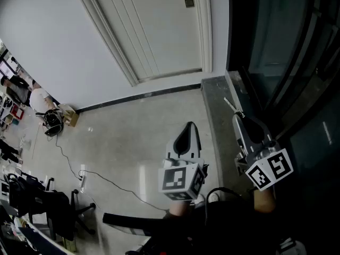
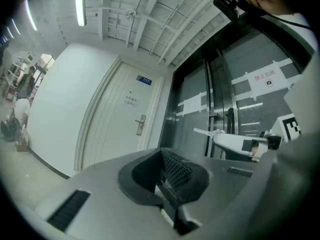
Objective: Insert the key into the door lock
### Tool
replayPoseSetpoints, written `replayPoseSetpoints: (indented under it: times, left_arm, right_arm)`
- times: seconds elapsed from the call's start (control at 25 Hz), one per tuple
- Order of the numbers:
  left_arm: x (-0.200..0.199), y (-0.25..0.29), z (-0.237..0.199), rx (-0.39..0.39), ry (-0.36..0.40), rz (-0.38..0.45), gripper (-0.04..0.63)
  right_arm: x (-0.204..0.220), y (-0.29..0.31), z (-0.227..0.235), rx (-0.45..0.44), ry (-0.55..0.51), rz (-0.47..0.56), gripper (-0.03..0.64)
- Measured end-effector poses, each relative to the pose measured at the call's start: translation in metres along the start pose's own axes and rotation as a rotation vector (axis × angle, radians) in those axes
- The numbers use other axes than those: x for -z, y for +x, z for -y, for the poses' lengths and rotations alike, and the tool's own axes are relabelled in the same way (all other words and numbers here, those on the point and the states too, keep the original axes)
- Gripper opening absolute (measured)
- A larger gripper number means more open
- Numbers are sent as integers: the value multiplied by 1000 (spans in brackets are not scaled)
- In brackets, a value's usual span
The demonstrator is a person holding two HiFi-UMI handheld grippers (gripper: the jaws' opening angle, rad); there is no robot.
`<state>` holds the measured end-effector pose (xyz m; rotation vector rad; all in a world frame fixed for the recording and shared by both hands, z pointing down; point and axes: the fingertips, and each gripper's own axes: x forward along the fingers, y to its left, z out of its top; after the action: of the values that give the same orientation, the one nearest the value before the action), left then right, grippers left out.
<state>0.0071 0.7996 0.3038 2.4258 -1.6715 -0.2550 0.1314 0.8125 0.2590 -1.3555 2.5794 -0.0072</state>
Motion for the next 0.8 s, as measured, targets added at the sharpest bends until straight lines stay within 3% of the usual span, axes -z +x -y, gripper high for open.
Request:
replayPoseSetpoints:
  times: [0.8]
  left_arm:
    - [5, 3, -10, -22, -25, -9, 0]
  right_arm:
    - [7, 5, 7, 11, -15, -24, 11]
